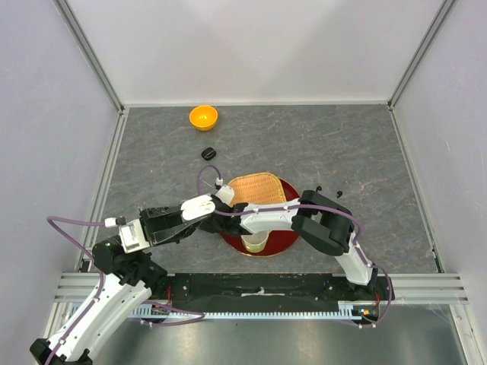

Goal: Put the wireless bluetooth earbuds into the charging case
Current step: Pick up the earbud from the center of the board.

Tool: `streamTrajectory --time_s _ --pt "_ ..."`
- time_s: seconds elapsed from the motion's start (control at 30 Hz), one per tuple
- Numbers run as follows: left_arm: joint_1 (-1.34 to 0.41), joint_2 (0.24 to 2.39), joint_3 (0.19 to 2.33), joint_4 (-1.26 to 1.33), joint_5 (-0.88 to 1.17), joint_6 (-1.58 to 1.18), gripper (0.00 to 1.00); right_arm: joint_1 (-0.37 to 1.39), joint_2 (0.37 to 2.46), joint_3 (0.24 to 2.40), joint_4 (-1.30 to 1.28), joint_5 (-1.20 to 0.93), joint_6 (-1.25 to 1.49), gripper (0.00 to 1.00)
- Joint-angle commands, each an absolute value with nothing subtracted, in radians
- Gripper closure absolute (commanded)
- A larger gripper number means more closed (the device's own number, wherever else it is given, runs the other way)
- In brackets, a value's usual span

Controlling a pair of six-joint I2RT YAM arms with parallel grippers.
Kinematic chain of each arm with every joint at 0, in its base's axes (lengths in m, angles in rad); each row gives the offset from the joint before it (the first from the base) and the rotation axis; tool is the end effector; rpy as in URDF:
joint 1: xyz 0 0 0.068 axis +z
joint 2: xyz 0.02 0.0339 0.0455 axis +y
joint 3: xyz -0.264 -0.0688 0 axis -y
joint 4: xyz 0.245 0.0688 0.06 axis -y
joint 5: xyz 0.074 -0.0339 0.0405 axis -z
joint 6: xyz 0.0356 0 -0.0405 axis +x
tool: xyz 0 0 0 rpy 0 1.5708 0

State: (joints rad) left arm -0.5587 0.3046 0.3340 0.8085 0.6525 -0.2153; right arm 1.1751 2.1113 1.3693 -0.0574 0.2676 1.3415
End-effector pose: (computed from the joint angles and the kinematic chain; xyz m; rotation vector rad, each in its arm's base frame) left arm 0.0561 -0.0606 0.3359 0.7636 0.6132 -0.9526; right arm 0.1831 0.4139 0.1409 0.3471 2.5031 0.8705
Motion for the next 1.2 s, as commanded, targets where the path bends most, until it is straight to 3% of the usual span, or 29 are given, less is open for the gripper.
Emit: streamTrajectory --time_s 0.0,0.7,0.9,1.17 --pt "-0.561 0.298 0.344 0.816 0.627 -0.176 0.98 1.167 2.149 1.388 -0.061 0.282 1.307 0.76" --pt "-0.561 0.305 0.35 0.81 0.626 -0.169 0.98 1.16 2.128 1.39 -0.052 0.299 1.244 0.82" --pt "-0.561 0.31 0.351 0.808 0.627 -0.169 0.98 1.155 2.132 1.393 -0.043 0.268 1.233 0.73" --pt "-0.561 0.313 0.354 0.808 0.627 -0.169 0.98 1.154 2.131 1.385 -0.032 0.27 1.232 0.84"
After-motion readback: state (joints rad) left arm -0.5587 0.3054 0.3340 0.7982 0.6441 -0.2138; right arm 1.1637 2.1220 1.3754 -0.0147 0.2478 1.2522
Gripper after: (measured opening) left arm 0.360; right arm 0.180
